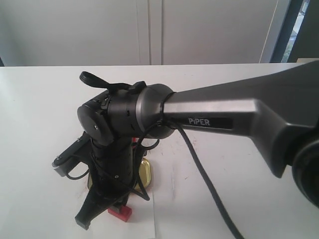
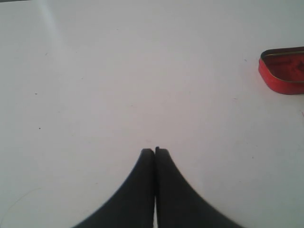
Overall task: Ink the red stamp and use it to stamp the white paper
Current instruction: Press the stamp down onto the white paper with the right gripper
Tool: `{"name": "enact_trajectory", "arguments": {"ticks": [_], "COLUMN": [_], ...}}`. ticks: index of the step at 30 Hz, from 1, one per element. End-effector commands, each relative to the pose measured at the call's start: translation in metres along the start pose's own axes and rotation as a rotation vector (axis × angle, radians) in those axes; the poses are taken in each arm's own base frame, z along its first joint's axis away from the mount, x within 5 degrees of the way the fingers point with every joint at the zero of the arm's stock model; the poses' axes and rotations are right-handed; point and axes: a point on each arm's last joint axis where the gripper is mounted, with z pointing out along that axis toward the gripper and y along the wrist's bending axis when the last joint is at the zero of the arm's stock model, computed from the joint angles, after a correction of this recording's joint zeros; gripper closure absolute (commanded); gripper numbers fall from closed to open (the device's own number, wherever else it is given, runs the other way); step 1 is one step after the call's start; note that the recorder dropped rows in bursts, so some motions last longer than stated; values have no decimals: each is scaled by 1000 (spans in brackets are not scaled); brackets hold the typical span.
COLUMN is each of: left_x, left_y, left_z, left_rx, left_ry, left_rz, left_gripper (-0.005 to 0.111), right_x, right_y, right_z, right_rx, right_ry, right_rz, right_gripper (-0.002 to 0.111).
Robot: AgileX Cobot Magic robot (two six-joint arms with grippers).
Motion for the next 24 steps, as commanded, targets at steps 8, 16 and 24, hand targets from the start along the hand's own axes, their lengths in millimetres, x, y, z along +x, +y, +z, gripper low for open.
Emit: {"name": "enact_trajectory", "arguments": {"ticks": [8,16,24], "left_x": [1,1,1], "left_y": [0,0,0], "left_z": [0,0,0], "left_rx": [-1,-1,-1], "left_ry": [-5,-5,-5], "left_rz": [-13,-13,-13], "left_gripper": [107,107,107], "right_x": [5,5,4], "right_y": [-1,-2,-2], "right_z": [47,57,57], "right_rx": [-10,-12,-10], "right_ry": [85,97,81], "right_rz": [-28,-26,-26], "right_gripper": [108,108,108]}}
